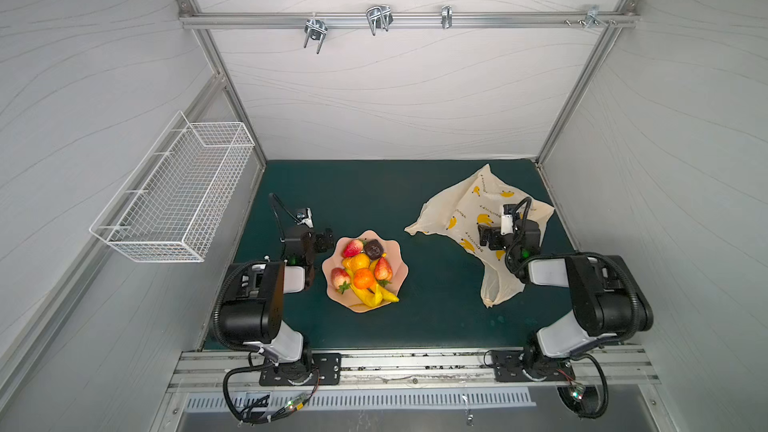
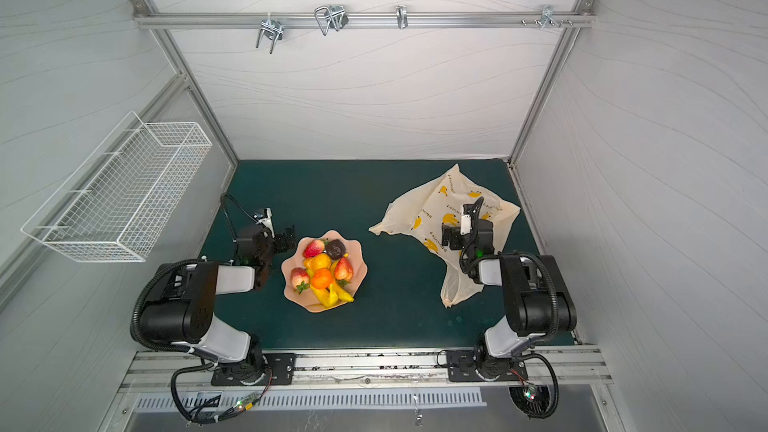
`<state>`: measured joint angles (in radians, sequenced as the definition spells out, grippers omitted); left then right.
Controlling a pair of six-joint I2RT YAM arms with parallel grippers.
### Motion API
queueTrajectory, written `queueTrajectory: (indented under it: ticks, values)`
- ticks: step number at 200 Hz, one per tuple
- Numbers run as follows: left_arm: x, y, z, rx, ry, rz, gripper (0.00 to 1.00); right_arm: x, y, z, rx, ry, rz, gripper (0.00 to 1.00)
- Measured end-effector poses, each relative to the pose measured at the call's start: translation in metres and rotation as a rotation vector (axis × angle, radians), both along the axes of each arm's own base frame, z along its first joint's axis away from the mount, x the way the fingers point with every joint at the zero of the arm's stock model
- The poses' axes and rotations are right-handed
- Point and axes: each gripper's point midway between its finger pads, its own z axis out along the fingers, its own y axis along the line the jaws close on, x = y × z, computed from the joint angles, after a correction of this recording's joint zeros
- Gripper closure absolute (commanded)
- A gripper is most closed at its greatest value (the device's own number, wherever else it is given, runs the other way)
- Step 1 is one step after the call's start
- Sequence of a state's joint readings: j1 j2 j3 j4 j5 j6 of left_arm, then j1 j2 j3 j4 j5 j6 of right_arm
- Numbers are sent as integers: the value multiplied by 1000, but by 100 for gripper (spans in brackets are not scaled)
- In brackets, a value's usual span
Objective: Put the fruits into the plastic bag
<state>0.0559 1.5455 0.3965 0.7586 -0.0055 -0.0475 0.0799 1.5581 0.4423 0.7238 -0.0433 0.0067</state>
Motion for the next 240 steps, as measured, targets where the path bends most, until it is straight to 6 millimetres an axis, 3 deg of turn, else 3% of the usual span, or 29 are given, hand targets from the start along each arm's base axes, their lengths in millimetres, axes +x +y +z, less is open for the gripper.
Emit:
queueTrajectory:
  ticks: [218,240]
  values:
    - [3,-3,4,9,-6,-22,0,1,0,1,-2,-7,3,1]
    - [5,-4,18,6,-1,-34,0,4,0,2,-5,25,2,2]
